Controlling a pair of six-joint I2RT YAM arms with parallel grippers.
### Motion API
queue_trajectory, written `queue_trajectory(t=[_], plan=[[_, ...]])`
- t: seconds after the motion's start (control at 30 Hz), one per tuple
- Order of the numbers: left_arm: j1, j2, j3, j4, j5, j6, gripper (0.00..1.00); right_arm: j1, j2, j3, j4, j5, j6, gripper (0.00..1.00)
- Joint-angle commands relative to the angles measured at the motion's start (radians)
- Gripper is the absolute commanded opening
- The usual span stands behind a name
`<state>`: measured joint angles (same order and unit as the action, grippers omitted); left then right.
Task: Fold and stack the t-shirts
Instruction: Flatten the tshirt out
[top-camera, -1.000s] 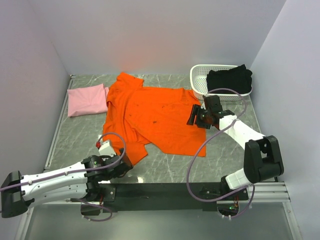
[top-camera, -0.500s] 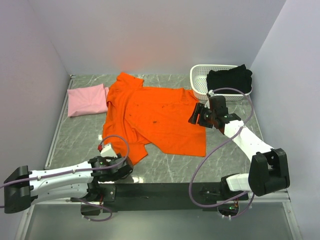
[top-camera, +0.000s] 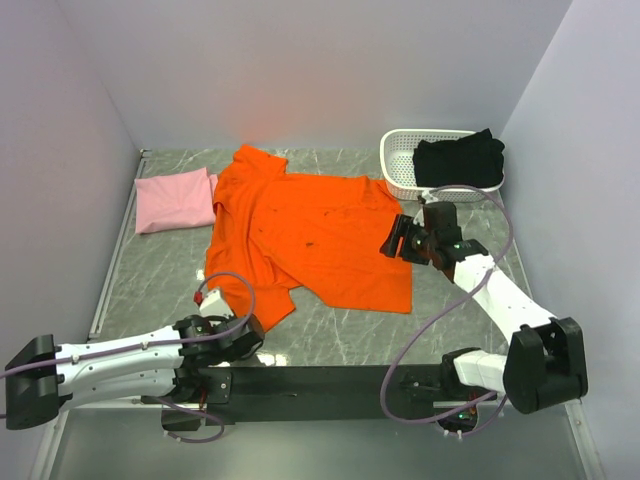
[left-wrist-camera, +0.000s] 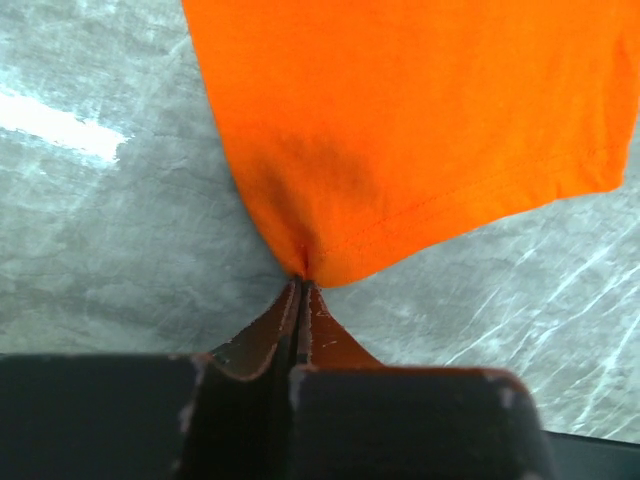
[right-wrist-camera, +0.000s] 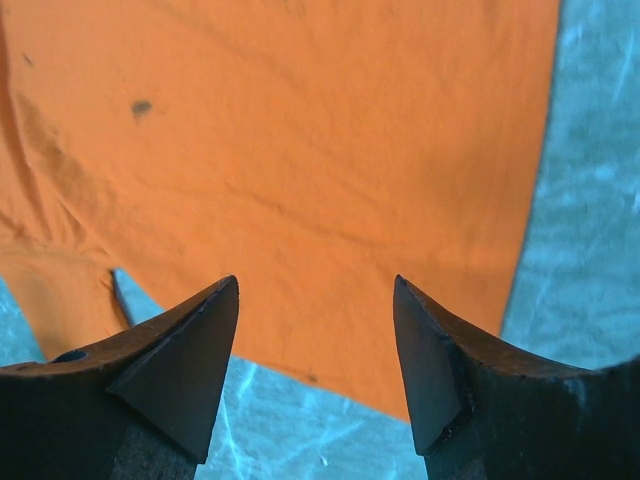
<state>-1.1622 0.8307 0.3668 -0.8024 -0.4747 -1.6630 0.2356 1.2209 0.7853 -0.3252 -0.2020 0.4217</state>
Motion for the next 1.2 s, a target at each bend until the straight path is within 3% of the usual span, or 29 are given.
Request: queue_trajectory(t=[0.0,0.17,0.4,0.8,1.17], plan=[[-0.007,0.016,-0.005,0.032,-0.025,0.022,0.01,-0.007,-0.043,-0.052,0.006,0.021,-0.004,0.7],[-0.008,0.001,0.044,0.009,-0.033,0.065,0.01,-0.007,-0.066,-0.121,0.012,0.032,0.006,0.7],[-0.014,-0.169,0.139,-0.129,-0.085,0.086,0.01,-0.01,-0.132,-0.224,-0.011,0.059,0.038,0.7],[-0.016,-0.306,0.145,-0.158,-0.126,0.091,0.01,0.004,-0.247,-0.235,-0.178,0.2,0.167,0.68],[-0.016,-0.381,0.294,-0.264,-0.223,0.14,0.01,0.1,-0.202,-0.244,-0.287,0.314,0.279,0.63]])
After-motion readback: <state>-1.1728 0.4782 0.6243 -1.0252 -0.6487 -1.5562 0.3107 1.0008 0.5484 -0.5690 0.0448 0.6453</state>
